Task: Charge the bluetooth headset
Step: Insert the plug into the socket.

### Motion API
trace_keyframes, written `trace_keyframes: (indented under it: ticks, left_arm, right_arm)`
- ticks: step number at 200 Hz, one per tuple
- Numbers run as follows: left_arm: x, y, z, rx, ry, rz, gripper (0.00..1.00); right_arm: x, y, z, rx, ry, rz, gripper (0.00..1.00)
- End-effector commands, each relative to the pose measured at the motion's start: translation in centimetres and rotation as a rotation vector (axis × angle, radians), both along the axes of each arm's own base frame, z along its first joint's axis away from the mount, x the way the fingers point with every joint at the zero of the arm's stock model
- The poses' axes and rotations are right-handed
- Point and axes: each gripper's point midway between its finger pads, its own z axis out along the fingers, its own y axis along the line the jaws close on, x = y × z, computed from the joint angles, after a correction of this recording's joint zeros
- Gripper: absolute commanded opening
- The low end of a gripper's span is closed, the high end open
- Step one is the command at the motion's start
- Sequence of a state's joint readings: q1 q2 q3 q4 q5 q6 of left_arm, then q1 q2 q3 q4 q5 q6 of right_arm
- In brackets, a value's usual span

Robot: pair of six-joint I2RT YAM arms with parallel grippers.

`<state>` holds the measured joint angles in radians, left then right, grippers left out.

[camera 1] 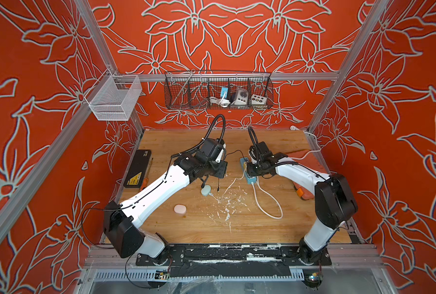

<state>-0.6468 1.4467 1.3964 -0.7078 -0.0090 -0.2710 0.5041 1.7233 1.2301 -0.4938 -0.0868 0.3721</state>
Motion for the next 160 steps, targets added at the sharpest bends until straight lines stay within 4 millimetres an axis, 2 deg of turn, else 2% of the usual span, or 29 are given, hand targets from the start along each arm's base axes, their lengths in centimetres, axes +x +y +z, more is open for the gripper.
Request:
trace_keyframes:
  ticks: [1,104,160]
  left_arm:
    - [0.1,0.2,-0.7,-0.003,0.019,0.012,0.0]
    - [0.2,0.2,-0.6,-0.015,0.022,0.012,0.0]
    - [0.2,0.2,-0.6,-0.019,0.023,0.014,0.0]
  right_arm:
    - [0.7,-0.4,-0.1,-0.022,-0.018,0.001,0.06]
    - [0.5,-0.7,-1.3,-0.052,-0.015,0.02,0.06]
    - [-0.5,-0.8,-2.1,-0.042,0.002,0.022,0.06]
